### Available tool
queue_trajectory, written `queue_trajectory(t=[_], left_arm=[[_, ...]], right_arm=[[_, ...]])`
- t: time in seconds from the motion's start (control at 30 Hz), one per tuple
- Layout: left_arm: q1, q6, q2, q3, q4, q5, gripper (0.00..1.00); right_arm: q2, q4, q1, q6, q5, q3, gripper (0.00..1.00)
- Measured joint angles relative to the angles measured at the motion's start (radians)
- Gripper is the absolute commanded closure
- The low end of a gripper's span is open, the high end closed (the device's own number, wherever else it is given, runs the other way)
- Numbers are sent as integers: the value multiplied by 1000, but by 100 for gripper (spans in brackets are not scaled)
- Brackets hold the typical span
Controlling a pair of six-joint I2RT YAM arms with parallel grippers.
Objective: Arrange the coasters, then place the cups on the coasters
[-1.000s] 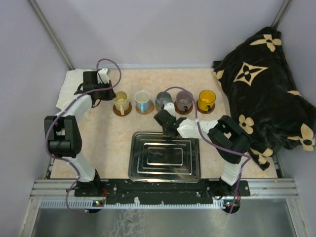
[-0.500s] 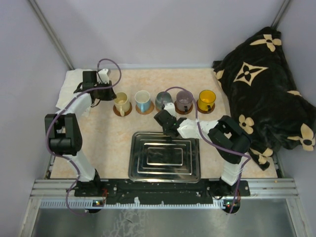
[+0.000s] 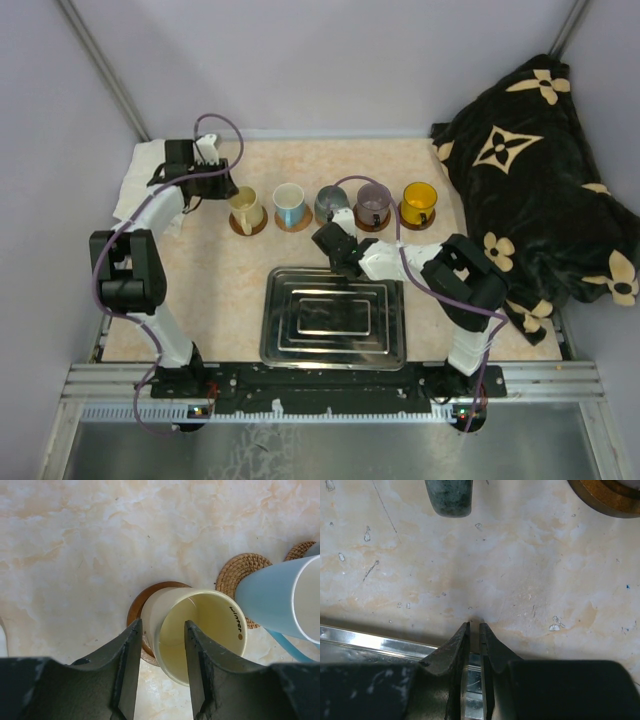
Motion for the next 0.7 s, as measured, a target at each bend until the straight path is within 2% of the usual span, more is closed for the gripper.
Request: queue_trajectory(t=[0.23,0.43,0.7], left_arm=[[4,-8,-2,12,0,-16,45],[4,-22,-30,11,-5,-50,42],[4,-38,-215,-59,6,-115,36]], right_arm=[[0,0,0,0,0,0,86],[0,0,3,0,0,0,86],[0,0,20,-10,3,0,86]])
